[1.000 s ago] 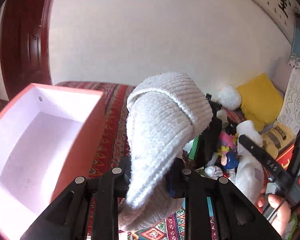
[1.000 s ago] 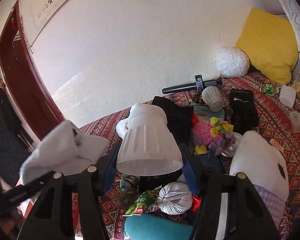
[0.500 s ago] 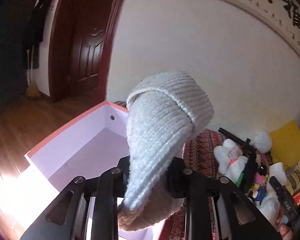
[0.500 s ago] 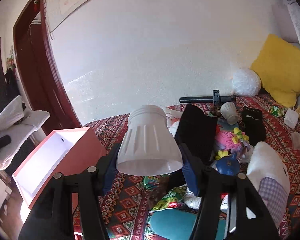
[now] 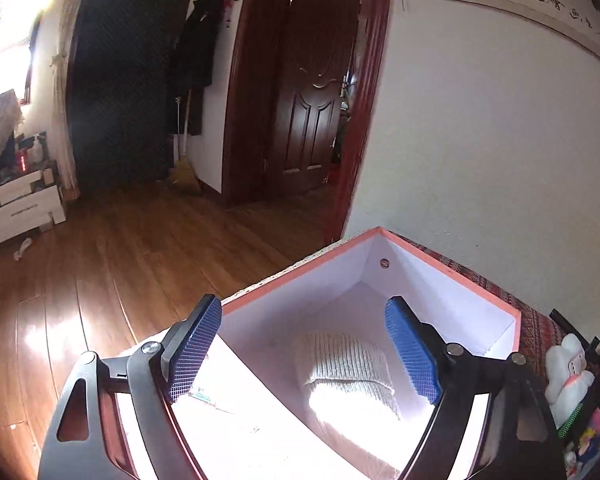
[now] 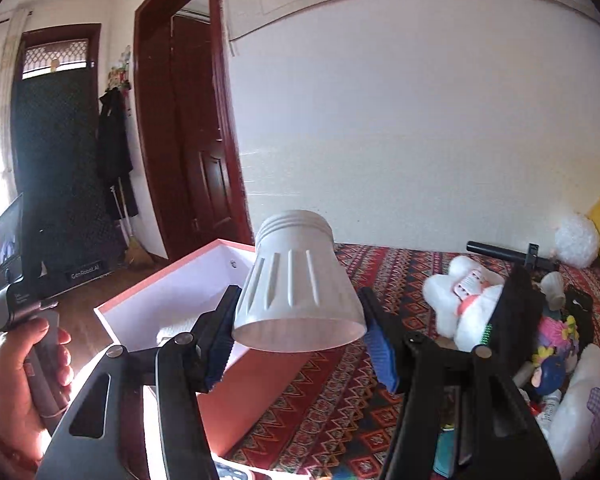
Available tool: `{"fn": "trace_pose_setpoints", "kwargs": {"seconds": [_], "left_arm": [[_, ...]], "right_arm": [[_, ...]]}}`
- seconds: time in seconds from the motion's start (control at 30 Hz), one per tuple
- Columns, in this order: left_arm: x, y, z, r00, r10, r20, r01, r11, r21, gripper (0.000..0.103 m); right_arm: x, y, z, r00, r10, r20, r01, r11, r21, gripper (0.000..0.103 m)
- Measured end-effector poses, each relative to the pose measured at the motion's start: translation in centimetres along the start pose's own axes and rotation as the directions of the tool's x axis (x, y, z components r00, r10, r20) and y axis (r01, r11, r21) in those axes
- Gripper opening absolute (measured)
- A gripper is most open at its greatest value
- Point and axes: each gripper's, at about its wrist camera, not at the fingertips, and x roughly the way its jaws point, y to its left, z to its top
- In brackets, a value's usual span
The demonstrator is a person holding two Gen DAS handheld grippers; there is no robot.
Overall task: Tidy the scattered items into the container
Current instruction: 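Drop the beanie into the box with left while right lowers the cup in, then grasp the brown mesh bag with the left tool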
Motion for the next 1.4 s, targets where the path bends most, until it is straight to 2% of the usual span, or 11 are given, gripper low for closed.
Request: {"fn": "trace_pose_setpoints", "kwargs": {"seconds": [0.2,0.23,0.3,0.47,0.8,1.0,1.1,1.17,1.2,1.33,1.4], "left_arm": [[0.9,2.1,0.5,1.0,-0.001,-0.02,0.0,0.999,-0.054,0.084],[0.8,2.3,0.6,1.0,0.0,-0.017,-0.001,0.998,-0.06,0.084],[0.8,2.6,0.8,1.0,0.0,-0.016,-0.001,0.998,-0.068,0.084],[0.8,2.5,0.8,1.0,-0.016,-0.021,0.014,0.997,-0.072,0.084],[-1.6,-2.1,0.0,0.995,-0.102,-0.005,0.102,0.994,0.034,0.084],[-4.4,-10.6,-2.7,0.969,-0.246,-0.031,0.247,0.949,0.195,0.084],[-4.9,-15.9,-5.5,0.919,-0.374,-0.126,0.394,0.89,0.231,0.084],[-4.3,-19.7,-8.1,0.867,-0.445,-0.224,0.492,0.834,0.248,0.084],[-3.9,-21.4,-9.6,0.836,-0.468,-0.286,0.536,0.808,0.245,0.084],[-1.7,-27.6,-16.6,0.662,-0.514,-0.545,0.684,0.712,0.16,0.084],[-1.3,-30.1,-19.1,0.618,-0.51,-0.599,0.71,0.689,0.146,0.084]], "right_arm": [[4.0,5.6,3.1,0.994,0.108,0.009,-0.107,0.993,-0.043,0.057],[4.9,6.5,3.4,0.992,0.127,-0.005,-0.127,0.99,-0.057,0.062],[6.5,7.8,3.6,0.989,0.144,-0.039,-0.147,0.985,-0.089,0.088],[6.7,7.7,3.5,0.992,0.119,-0.032,-0.123,0.982,-0.141,0.089],[0.8,-3.4,2.0,0.999,-0.046,-0.006,0.046,0.999,0.005,0.089],[-4.4,-14.0,0.8,0.976,-0.216,-0.015,0.215,0.954,0.208,0.089],[-6.2,-18.8,0.5,0.962,-0.271,-0.026,0.267,0.923,0.276,0.089],[-7.1,-21.5,0.4,0.955,-0.297,-0.023,0.288,0.899,0.331,0.089],[-7.5,-22.7,0.2,0.954,-0.299,-0.025,0.287,0.887,0.362,0.089],[-7.8,-26.9,-0.7,0.959,-0.279,-0.039,0.264,0.84,0.475,0.089],[-7.9,-27.9,-1.4,0.962,-0.267,-0.05,0.254,0.822,0.509,0.089]]}}
